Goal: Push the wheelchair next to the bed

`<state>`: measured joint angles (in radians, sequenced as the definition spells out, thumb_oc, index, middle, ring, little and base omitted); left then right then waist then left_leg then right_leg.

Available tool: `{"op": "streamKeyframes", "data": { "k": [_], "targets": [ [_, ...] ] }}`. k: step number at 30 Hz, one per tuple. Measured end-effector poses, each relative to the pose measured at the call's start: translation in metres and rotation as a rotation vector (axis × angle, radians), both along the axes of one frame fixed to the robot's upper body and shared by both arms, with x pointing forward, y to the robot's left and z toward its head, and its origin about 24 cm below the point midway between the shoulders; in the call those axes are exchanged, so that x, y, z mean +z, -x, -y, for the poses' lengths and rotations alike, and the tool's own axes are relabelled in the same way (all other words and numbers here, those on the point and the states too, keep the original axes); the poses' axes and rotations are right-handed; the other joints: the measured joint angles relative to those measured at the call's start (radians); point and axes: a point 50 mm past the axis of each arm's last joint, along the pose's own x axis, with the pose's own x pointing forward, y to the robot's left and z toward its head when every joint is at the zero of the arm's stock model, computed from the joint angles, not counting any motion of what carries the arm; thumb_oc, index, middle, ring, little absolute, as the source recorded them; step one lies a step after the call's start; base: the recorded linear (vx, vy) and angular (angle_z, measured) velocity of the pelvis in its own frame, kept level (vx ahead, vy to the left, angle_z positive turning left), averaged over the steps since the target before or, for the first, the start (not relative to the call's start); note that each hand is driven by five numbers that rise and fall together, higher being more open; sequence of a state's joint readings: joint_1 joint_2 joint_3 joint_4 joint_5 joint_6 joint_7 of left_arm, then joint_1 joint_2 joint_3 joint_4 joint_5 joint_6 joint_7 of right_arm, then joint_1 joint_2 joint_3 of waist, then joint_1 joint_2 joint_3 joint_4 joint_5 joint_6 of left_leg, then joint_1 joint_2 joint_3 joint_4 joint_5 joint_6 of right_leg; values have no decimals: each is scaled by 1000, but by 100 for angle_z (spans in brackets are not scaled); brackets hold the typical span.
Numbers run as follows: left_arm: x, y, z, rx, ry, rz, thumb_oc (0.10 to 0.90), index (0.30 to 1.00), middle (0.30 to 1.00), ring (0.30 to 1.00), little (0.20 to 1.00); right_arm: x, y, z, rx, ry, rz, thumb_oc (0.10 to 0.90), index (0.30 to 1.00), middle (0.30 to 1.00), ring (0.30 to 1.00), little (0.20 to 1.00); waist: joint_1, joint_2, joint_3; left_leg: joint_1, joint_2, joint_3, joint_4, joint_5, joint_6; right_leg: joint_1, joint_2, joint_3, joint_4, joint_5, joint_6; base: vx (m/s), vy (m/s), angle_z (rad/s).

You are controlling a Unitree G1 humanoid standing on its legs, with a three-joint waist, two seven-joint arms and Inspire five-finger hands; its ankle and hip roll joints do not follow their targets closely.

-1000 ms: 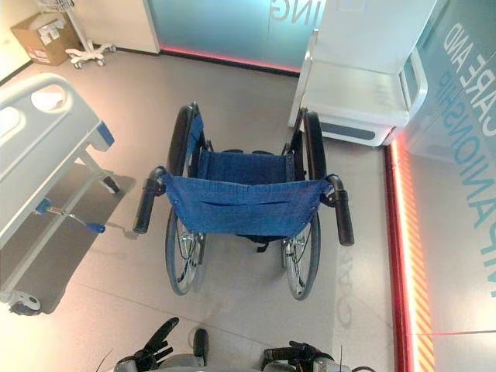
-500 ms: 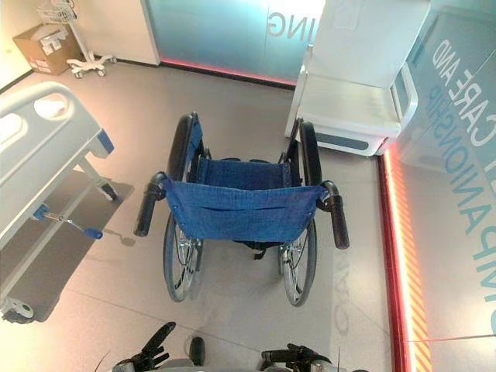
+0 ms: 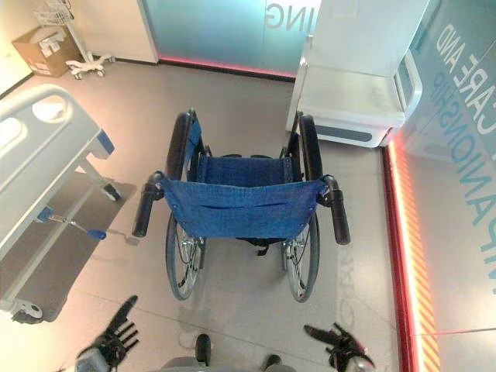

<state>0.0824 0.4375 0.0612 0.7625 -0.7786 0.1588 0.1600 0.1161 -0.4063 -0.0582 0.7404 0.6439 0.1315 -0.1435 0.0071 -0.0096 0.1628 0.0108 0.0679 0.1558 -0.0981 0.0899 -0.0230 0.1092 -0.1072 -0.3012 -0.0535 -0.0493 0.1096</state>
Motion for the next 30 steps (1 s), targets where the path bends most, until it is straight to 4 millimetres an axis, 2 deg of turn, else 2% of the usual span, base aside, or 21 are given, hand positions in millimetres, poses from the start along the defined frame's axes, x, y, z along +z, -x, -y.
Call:
{"op": "streamKeyframes", "data": {
  "k": [3,5,10,14,18,22,26,30],
  "targets": [
    [34,-17,-28,38,-109,146,800,900,900,900,900,29,-16,27,-86,113,122,800,900,900,900,900,-3,-13,18,-5,0,2,0,0,0,-5,0,4,-1,2,1,0,0,0],
    [50,-24,-37,47,-146,209,800,900,900,900,900,41,-22,36,-126,157,163,800,900,900,900,900,-5,-21,22,-7,-2,4,0,0,0,-7,0,12,-5,4,2,0,0,0],
    [83,-41,-38,26,-195,363,800,900,900,900,900,76,-36,49,-248,268,296,800,900,900,900,900,-4,-26,36,-14,-5,-1,2,0,0,-7,0,15,-16,7,3,0,-2,2],
    [125,-59,-30,-10,-289,516,800,900,900,900,900,126,-60,45,-267,347,504,800,900,900,900,900,-4,-18,56,-14,-5,-1,7,0,0,-7,0,16,-18,9,3,0,0,0],
    [159,-73,-23,-35,-331,652,800,900,900,900,900,162,-77,34,-218,400,645,800,900,900,900,900,0,-14,60,-15,-5,-1,7,0,0,-7,0,18,-19,9,3,0,0,0],
    [196,-83,-11,-170,-407,763,800,900,900,900,900,191,-88,23,-166,412,759,800,900,900,900,900,11,-9,68,-16,-6,-1,7,0,0,-8,0,20,-19,9,3,0,0,0],
    [213,-89,-2,-298,-410,784,800,900,900,900,900,214,-93,22,-115,457,822,800,900,900,900,900,14,0,76,-21,-7,-1,8,0,0,-10,0,20,-21,9,3,-24,-2,3],
    [211,-90,2,-363,-358,740,800,900,900,900,900,238,-95,17,-64,493,903,800,900,900,900,900,12,4,94,-22,-7,0,8,0,0,-10,0,22,-29,12,6,-25,10,-2]
  ]
}}
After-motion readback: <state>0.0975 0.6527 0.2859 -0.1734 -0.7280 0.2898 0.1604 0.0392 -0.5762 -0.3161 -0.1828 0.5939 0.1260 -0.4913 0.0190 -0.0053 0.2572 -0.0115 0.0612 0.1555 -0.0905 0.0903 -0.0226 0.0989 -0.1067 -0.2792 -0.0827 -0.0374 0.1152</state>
